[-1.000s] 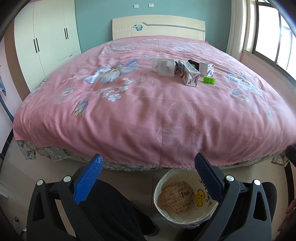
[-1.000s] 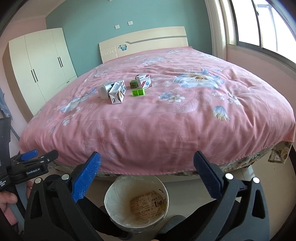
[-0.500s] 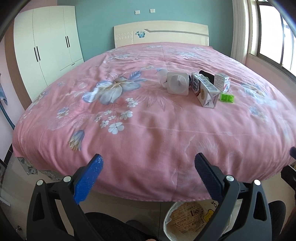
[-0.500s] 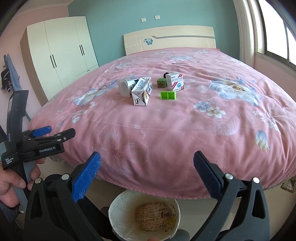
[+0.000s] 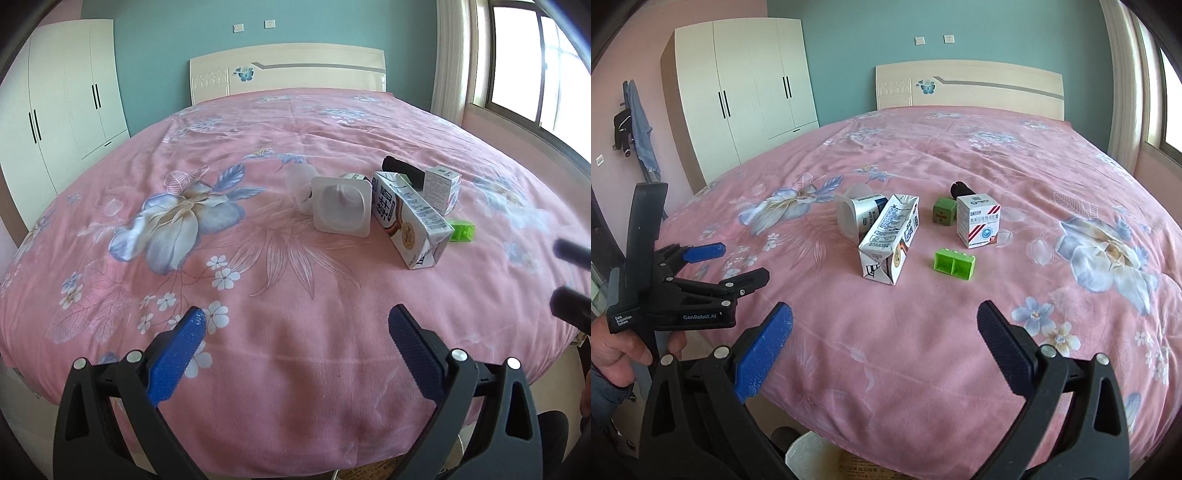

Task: Collect trash
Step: 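Move both tools forward over the bed toward the trash items, then grasp the green toy brick with the right tool while the left tool grasps the white yogurt cup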

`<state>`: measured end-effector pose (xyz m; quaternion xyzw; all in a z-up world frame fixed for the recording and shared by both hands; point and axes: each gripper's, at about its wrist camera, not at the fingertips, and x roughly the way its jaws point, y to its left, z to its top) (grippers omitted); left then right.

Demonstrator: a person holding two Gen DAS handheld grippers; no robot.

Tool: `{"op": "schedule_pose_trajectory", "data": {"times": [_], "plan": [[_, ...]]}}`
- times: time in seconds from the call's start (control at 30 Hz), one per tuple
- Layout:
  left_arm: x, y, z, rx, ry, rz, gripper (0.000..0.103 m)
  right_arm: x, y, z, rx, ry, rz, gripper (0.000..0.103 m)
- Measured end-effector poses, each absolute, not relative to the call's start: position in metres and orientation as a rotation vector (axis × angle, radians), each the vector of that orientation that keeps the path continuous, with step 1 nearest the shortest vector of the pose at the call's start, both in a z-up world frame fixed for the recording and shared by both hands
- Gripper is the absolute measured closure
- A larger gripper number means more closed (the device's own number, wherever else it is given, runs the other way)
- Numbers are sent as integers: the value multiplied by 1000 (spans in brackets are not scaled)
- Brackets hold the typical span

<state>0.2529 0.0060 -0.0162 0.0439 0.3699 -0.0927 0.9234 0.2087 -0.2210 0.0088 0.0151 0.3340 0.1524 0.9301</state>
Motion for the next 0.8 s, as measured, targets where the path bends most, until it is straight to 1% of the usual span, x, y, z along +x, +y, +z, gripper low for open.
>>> {"op": "schedule_pose_trajectory", "data": {"times": [0.23,0.27,0.3,0.37,0.47,0.53,0.6,0.77,0.8], "plan": [[273,-13,-15,128,739,-214,2,244,-237,-7,-47,704,291,5],[276,-15,-15,129,741,-216,2,252,-243,-10,-57,716,291,9],[281,-17,-16,127,742,-221,2,261,-249,-14,-67,725,289,15],[291,-19,-17,113,749,-244,2,278,-261,-19,-76,742,292,22],[306,-22,-18,90,759,-282,2,302,-274,-28,-89,770,351,23],[314,-23,-17,92,755,-300,2,315,-277,-33,-109,790,385,26],[322,-25,-18,98,757,-311,2,327,-279,-38,-124,818,418,34],[341,-25,-21,70,778,-320,2,349,-270,-50,-217,867,485,35],[344,-26,-22,67,781,-319,2,352,-267,-53,-229,876,499,40]]}}
